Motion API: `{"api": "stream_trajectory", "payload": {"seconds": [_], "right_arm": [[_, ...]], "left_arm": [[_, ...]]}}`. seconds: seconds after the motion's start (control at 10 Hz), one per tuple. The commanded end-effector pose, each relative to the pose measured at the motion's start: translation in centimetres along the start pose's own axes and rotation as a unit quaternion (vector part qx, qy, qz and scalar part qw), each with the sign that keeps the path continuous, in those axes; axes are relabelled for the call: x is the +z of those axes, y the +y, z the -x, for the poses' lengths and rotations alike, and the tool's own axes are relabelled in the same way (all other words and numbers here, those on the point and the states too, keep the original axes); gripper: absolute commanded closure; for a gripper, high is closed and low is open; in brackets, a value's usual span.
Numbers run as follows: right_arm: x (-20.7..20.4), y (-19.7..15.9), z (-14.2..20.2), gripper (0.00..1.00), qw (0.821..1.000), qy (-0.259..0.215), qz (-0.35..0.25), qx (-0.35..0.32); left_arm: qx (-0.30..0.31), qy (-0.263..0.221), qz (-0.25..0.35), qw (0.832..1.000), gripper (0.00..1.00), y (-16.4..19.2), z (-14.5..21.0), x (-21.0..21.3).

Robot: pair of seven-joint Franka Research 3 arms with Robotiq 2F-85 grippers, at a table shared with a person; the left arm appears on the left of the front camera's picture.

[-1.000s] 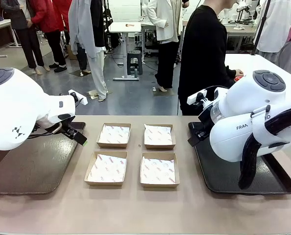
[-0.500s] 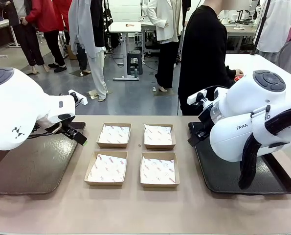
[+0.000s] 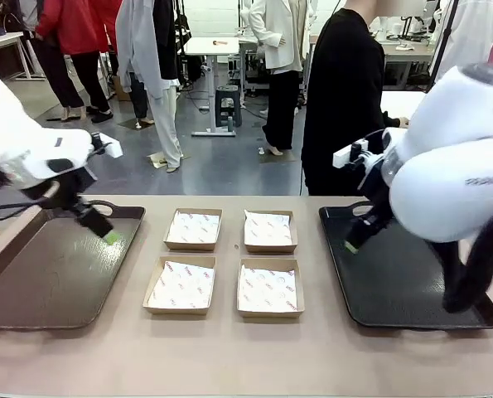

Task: Individually package the donuts and arrange them on the tray.
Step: Pick up one Paper togo box.

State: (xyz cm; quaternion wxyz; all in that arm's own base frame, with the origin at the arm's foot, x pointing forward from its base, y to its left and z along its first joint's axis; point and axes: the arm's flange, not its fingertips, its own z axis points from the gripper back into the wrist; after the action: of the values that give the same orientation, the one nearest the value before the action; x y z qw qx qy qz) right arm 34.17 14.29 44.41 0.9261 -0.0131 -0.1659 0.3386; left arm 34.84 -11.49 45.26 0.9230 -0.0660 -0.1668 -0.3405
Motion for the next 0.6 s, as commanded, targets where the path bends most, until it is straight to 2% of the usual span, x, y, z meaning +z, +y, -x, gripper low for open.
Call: {"api": "stream_trajectory", "payload": {"seconds": [0.0, 0.1, 0.2, 0.3, 0.5], "right_arm": [[0.4, 3.1, 13.0, 0.00, 0.999, 0.026, -0.024, -0.013], [0.5, 3.1, 13.7, 0.00, 0.999, 0.032, -0.024, -0.017], [-0.1, 2.6, 13.3, 0.00, 0.998, 0.029, 0.052, 0.000], [3.4, 0.0, 2.6, 0.00, 0.999, 0.040, -0.015, -0.013], [5.1, -0.3, 3.4, 0.00, 0.999, 0.040, 0.003, -0.012]], "left_arm": [[0.004, 0.050, 0.033, 0.998, 0.00, -2.8, 11.5, 0.2], [0.007, 0.051, 0.043, 0.998, 0.00, -3.3, 12.4, 0.3], [-0.008, 0.023, 0.028, 0.999, 0.00, -3.1, 12.1, -0.1], [0.012, 0.055, 0.035, 0.998, 0.00, -0.1, 3.1, 2.9], [0.010, 0.055, 0.035, 0.998, 0.00, 0.0, 3.9, 4.3]]}}
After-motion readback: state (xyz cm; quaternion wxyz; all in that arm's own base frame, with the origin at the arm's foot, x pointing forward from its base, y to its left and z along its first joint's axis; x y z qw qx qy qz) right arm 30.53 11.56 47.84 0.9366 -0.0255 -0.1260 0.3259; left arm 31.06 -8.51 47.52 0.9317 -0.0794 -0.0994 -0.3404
